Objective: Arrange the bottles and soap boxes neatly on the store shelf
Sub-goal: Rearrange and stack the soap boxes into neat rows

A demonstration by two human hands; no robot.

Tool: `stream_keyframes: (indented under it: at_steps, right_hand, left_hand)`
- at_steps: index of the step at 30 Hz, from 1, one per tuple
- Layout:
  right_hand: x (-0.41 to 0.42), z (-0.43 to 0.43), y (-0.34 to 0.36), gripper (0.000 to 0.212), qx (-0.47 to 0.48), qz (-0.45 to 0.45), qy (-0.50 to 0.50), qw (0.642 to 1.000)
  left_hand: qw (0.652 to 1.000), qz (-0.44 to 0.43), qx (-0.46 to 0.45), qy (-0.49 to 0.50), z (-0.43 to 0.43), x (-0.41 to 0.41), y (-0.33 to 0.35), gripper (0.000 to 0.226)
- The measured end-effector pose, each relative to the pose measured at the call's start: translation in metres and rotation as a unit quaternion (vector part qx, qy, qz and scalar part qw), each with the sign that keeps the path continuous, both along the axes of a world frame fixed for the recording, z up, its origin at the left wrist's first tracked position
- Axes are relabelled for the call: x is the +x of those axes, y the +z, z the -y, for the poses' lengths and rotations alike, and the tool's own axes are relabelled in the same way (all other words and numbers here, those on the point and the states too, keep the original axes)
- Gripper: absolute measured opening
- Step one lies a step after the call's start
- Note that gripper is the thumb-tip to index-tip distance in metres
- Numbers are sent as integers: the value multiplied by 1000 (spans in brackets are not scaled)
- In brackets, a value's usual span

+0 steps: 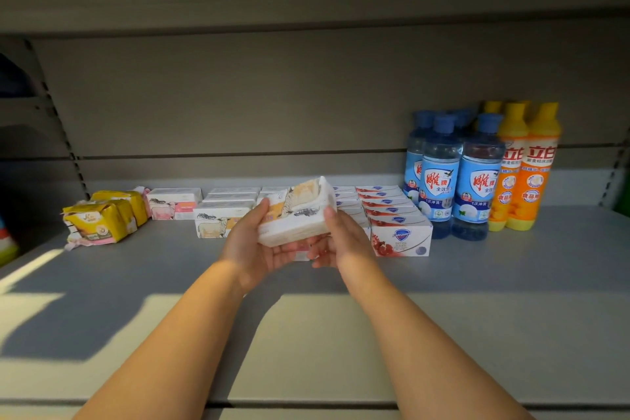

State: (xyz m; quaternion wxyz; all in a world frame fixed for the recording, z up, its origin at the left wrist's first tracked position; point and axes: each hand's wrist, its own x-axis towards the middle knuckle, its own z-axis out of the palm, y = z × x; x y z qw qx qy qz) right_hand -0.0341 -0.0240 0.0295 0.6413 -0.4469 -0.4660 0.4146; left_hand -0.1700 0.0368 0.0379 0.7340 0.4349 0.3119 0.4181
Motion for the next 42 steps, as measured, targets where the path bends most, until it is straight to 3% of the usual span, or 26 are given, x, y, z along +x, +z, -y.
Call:
stream_keyframes:
  at_steps: [1,3,7,12,16,19,22,25,27,30,33,36,38,40,42]
  right_hand:
    - [-1,2,-3,20,36,42,-5,998]
    - [-2,4,-7,32,96,120,-23,988]
    - [-2,3,-6,55,132,197,-89,967]
    - [1,0,-9,53,114,133,-83,981]
    - [2,-4,-14,67,122,82,-70,987]
    - [1,-3,-15,82,100,132,-77,983]
    - [3,-6,-19,87,79,136,-67,985]
    - [3,-7,-20,82,39,168,-57,983]
    - [5,-9,-22,78,14,183,-48,982]
    - [7,-11,-23,79,5,161,-30,987]
    - [5,-10,-18,69,28,174,-69,982]
    - [4,-8,-16,55,104,176,-148,968]
    - [9,-9,-16,61,169,177,-208,947]
    - [15,-9,-13,61,218,179,-262,923]
    - [17,-10,-12,46,262,173,-309,898]
  left_hand:
    - [998,15,-51,-26,-1,-3,1,44]
    - [985,36,-139,-93,-1,-6,1,46]
    - [965,-28,-176,-194,-1,-9,0,46]
    - [955,-104,-142,-239,2,-1,-7,50]
    - [981,-32,-120,-149,4,3,-3,39]
    - [997,54,-48,-26,2,2,1,36]
    - [995,26,53,76,1,-2,6,28]
    - [965,-40,154,209,3,-3,11,12]
    - [921,-82,258,279,8,-2,12,19]
    - [873,-97,401,260,20,1,6,44]
    - [823,-107,502,245,31,3,2,54]
    - [744,-131,602,259,32,0,3,63]
    - [713,-148,638,251,32,-2,4,64]
    - [714,-176,642,219,31,0,6,62]
    - [763,-199,593,166,32,4,5,74]
